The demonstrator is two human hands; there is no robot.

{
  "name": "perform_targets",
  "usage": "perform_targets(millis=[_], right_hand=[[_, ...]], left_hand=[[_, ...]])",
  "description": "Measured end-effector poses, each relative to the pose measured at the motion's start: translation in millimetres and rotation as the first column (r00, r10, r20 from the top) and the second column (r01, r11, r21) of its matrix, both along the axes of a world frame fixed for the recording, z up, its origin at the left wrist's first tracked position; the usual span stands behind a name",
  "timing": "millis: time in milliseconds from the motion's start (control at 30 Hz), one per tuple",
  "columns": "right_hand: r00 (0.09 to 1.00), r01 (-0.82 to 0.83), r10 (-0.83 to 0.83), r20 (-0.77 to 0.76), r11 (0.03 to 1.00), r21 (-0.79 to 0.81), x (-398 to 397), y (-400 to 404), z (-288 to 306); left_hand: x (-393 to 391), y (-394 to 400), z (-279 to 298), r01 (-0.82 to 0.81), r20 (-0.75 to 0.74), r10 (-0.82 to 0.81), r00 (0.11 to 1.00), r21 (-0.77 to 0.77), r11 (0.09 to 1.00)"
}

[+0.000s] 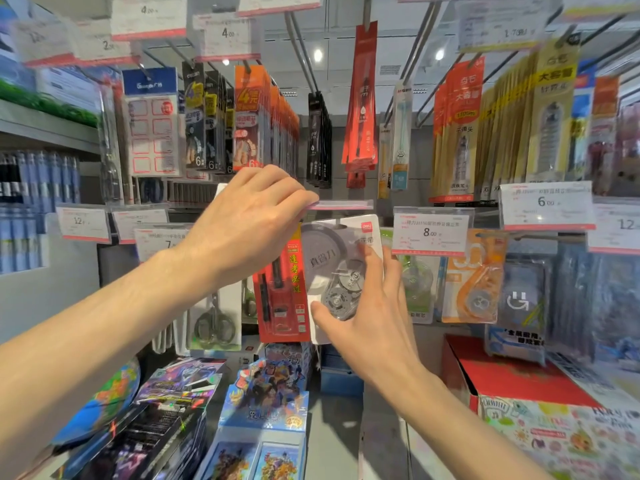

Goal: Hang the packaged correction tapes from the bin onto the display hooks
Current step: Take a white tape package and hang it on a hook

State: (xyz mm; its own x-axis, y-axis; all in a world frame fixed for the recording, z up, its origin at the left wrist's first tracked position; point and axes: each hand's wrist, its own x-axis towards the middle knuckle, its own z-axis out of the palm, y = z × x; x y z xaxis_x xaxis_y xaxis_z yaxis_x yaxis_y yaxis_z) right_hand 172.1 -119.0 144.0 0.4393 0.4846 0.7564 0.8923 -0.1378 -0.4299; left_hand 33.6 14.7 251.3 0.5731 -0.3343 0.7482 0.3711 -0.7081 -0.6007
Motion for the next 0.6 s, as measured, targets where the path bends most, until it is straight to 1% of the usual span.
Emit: perform_targets(millis=[167,367,500,600], right_hand=[[0.999,0.005,-0.005,-0.039,1.000,-0.001,0.8,4.8,0.5],[0.999,0.015,-0.014,-0.041,1.000,0.020,0.2,9.1,2.5],[0.999,0.028,-0.028,-0.043,1.000,-0.015,0.6,14.4,1.1],[0.997,0.023,-0.027,-0.073,0.998,-0.053,2.3,17.5,-1.4]], left_hand=[[0.6,-0.2,0.5,0.000,0.004,0.000,1.000,0.005,1.000],[1.3,1.5,-1.6,0.015,0.007,-0.015,1.000,-0.002,1.000],[1.0,1.8,-1.6,0.018,0.012,-0.018,1.000,0.003,1.000],[1.1,2.1,-2.5,0.021,0.015,-0.021,1.000,0.011,1.000]])
